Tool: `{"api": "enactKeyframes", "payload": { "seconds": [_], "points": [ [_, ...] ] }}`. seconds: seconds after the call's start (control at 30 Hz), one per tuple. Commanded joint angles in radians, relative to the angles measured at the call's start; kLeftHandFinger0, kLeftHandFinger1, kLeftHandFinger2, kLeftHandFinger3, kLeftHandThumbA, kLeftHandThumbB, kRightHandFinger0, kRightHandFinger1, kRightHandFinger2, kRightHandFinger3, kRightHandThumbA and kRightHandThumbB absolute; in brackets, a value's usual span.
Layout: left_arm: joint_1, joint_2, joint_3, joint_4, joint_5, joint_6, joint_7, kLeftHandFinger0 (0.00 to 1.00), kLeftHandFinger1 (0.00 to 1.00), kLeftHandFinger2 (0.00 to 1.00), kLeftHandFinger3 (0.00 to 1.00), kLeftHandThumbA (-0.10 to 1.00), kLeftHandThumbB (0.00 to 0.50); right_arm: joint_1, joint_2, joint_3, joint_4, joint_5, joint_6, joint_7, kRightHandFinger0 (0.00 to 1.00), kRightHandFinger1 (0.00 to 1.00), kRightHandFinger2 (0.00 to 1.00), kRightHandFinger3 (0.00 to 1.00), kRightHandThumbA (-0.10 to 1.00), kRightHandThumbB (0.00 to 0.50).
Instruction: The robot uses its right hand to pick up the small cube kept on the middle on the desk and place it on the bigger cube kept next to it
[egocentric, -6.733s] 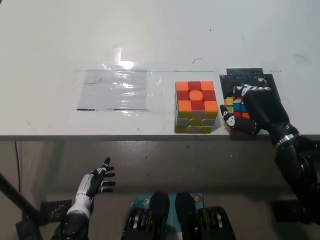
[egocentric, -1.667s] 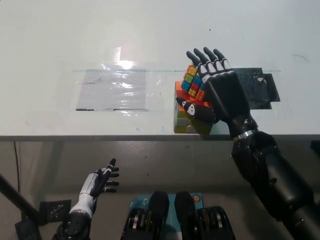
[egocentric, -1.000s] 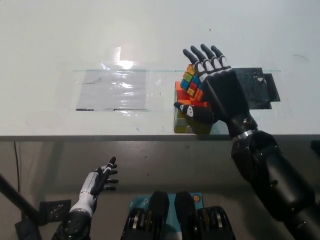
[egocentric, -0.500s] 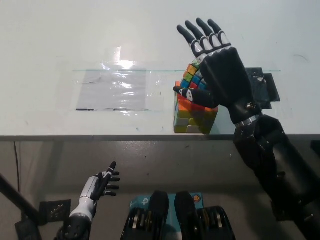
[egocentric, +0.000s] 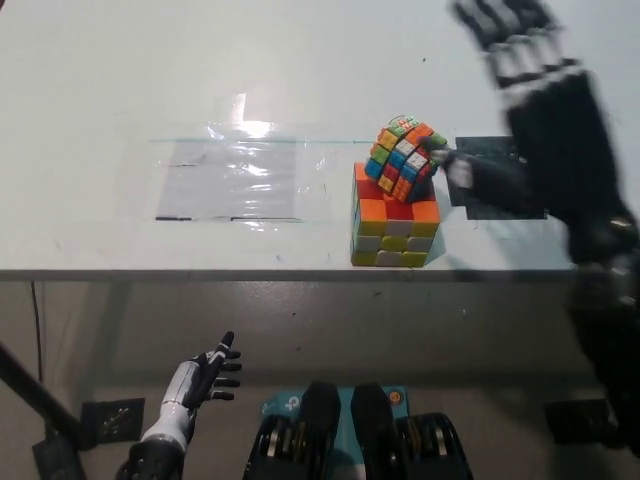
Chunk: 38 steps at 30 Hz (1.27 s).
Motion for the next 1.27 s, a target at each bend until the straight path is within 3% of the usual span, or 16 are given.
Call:
{"api": "enactKeyframes", "payload": {
  "seconds": [0.0,0.1,0.17,0.23,0.3,0.4,0.53,0.77,0.9,1.0,1.1,1.13,1.23],
  "points": [
    [-0.012,0.004,0.011,0.000,-0.010,-0.030,0.007,0.57,0.57,0.63,0.61,0.83,0.077,0.063,-0.034,-0.089,-0.113,0.060,0.040,0.053,1.00,1.00,1.00,1.00,0.88,0.304],
    [-0.006,0.006,0.007,0.000,-0.004,-0.038,0.006,0.58,0.57,0.63,0.61,0.84,0.070,0.165,-0.035,-0.149,-0.179,0.090,0.038,0.046,1.00,1.00,1.00,1.00,0.86,0.275],
    [-0.006,0.006,0.008,-0.003,-0.005,-0.030,0.006,0.59,0.58,0.63,0.60,0.84,0.083,0.230,-0.022,-0.187,-0.200,0.119,0.043,0.039,1.00,1.00,1.00,1.00,0.78,0.305],
    [-0.005,0.006,0.005,-0.008,0.001,-0.022,0.011,0.65,0.63,0.71,0.67,0.85,0.088,0.318,-0.001,-0.226,-0.192,0.137,0.025,-0.005,1.00,1.00,1.00,1.00,0.74,0.297],
    [-0.003,0.006,0.005,-0.019,0.005,0.001,0.016,0.65,0.64,0.72,0.68,0.86,0.102,0.356,0.012,-0.242,-0.182,0.143,0.013,-0.017,1.00,1.00,1.00,1.00,0.72,0.289],
    [-0.007,0.005,0.012,-0.003,-0.006,-0.021,0.011,0.60,0.59,0.67,0.65,0.83,0.101,0.449,0.056,-0.265,-0.099,0.162,-0.036,-0.085,1.00,1.00,1.00,1.00,0.66,0.256],
    [-0.007,0.007,0.009,-0.005,-0.003,-0.021,0.011,0.58,0.58,0.66,0.63,0.83,0.095,0.511,0.110,-0.273,-0.002,0.160,-0.065,-0.151,1.00,1.00,1.00,1.00,0.67,0.239],
    [-0.009,0.005,0.008,0.018,-0.004,-0.046,0.009,0.59,0.59,0.67,0.65,0.84,0.091,0.539,0.195,-0.303,0.200,0.176,-0.120,-0.298,1.00,1.00,1.00,1.00,0.58,0.232],
    [-0.009,0.004,0.011,0.013,-0.010,-0.038,0.004,0.61,0.61,0.68,0.67,0.84,0.094,0.521,0.228,-0.322,0.346,0.234,-0.162,-0.341,1.00,1.00,1.00,1.00,0.60,0.209],
    [-0.006,0.005,0.009,0.016,-0.005,-0.045,0.008,0.62,0.61,0.68,0.64,0.85,0.094,0.501,0.251,-0.343,0.449,0.302,-0.184,-0.349,1.00,1.00,1.00,1.00,0.56,0.190],
    [-0.006,0.003,0.011,0.020,-0.007,-0.043,0.011,0.63,0.62,0.69,0.65,0.85,0.101,0.477,0.270,-0.373,0.538,0.381,-0.209,-0.344,1.00,1.00,1.00,1.00,0.59,0.203],
    [-0.008,0.002,0.014,0.025,-0.011,-0.050,0.011,0.60,0.60,0.66,0.64,0.84,0.101,0.460,0.292,-0.398,0.581,0.463,-0.203,-0.312,1.00,1.00,1.00,1.00,0.56,0.191],
    [-0.009,0.003,0.013,0.026,-0.008,-0.053,0.015,0.60,0.60,0.66,0.63,0.84,0.110,0.448,0.301,-0.409,0.605,0.485,-0.194,-0.304,1.00,1.00,1.00,1.00,0.57,0.180]
  ]
}}
